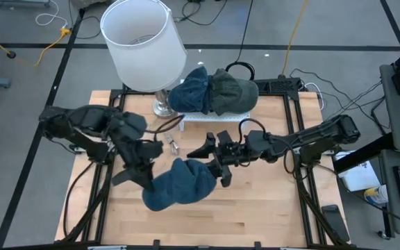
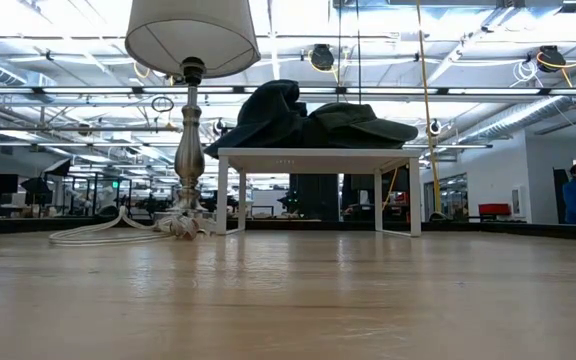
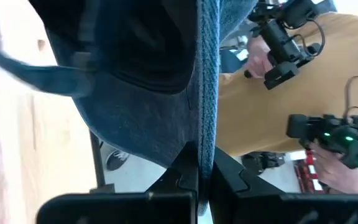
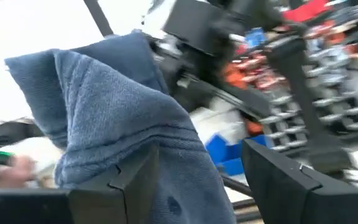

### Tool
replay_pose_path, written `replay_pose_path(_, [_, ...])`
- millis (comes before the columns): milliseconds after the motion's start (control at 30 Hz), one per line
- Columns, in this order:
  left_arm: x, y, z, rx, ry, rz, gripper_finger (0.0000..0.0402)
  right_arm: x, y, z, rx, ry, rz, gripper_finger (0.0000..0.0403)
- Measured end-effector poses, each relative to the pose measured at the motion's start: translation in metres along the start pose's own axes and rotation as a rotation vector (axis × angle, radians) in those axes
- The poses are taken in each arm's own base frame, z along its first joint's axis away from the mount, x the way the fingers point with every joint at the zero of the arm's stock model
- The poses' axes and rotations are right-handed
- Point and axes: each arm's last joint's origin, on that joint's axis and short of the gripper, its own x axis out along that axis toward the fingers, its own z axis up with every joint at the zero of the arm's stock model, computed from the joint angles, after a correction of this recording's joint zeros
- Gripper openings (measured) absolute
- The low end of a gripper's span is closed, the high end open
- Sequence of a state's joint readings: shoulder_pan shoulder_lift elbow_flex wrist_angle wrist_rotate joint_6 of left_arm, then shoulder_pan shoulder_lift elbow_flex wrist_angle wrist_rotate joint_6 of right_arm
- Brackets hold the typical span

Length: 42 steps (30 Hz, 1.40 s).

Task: Pick & Place hat
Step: Stack the blue cap on the blue caps on the shelf

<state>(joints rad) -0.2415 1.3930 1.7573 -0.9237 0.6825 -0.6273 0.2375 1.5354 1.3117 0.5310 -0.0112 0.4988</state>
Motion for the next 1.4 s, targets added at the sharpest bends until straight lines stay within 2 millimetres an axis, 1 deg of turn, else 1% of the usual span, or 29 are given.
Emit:
replay_pose_path(100, [0.000, 0.009, 0.007, -0.002, -0.004, -0.006, 0.0008, 0.001, 0.007, 0.005, 0.034, 0.021, 0.088, 0.0221])
replay_pose_path(167, [-0.002, 0.014, 0.011, -0.006, -0.017, 0.007, 0.0008, 0.001, 0.012, 0.004, 0.056, 0.038, 0.130, 0.0221])
replay_pose_path(367, [-0.014, 0.022, 0.022, -0.002, -0.085, 0.003, 0.0008, 0.001, 0.031, 0.000, 0.078, 0.059, 0.186, 0.0221])
replay_pose_path(500, [-0.021, 0.022, 0.029, 0.027, -0.116, -0.058, 0.0008, 0.001, 0.035, -0.004, 0.084, 0.083, 0.188, 0.0221])
replay_pose_path(600, [-0.023, 0.021, 0.031, 0.048, -0.096, -0.119, 0.0008, 0.001, 0.038, -0.005, 0.085, 0.084, 0.196, 0.0221])
replay_pose_path(767, [-0.017, 0.022, 0.031, 0.052, -0.023, -0.200, 0.0008, -0.002, 0.040, -0.002, 0.081, 0.088, 0.195, 0.0221])
replay_pose_path(933, [-0.017, 0.018, 0.029, 0.050, 0.019, -0.254, 0.0008, -0.019, 0.047, 0.018, 0.089, 0.089, 0.178, 0.0221])
replay_pose_path(1100, [-0.017, 0.018, 0.028, -0.016, 0.038, -0.266, 0.0010, -0.041, 0.053, 0.035, 0.184, 0.137, 0.101, 0.0221])
replay_pose_path(1233, [-0.017, 0.017, 0.027, -0.017, 0.053, -0.284, 0.0008, -0.060, 0.060, 0.053, 0.256, 0.124, 0.099, 0.0221])
replay_pose_path(1400, [-0.018, 0.017, 0.028, -0.014, 0.052, -0.285, 0.0008, -0.070, 0.064, 0.061, 0.320, 0.130, 0.103, 0.0221])
